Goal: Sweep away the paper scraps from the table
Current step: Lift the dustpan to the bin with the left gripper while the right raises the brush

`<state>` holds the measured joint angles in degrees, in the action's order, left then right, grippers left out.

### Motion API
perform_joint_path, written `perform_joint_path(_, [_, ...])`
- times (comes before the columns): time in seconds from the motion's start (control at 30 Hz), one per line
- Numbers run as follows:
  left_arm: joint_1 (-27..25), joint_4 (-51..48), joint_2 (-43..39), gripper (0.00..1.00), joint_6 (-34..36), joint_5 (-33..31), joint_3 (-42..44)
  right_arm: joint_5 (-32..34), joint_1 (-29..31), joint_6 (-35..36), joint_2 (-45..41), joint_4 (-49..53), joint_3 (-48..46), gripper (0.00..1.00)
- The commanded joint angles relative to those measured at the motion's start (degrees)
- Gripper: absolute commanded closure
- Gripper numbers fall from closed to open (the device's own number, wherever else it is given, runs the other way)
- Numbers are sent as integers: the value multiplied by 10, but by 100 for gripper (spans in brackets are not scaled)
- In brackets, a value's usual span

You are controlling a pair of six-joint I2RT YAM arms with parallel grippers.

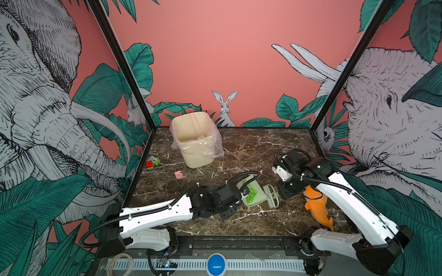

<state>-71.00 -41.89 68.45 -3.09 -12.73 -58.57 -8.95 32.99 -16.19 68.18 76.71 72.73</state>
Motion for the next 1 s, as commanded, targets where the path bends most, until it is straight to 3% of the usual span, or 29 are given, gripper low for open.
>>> perform_joint_path(0.0, [15, -51, -25, 98, -23, -18, -37, -23, -9, 12, -6, -19, -5, 100])
perform_joint_path(0.57, [87, -246, -21, 98, -69, -78, -249, -66, -31, 52, 35, -40, 17, 100])
perform_joint_path(0.77, [162, -312, -1, 99, -67, -87, -339, -81, -33, 53, 54, -67, 16, 100])
perform_joint_path(0.97, [247, -304, 17, 99, -37, -84, -392, -85, -34, 59, 64, -90, 1, 100])
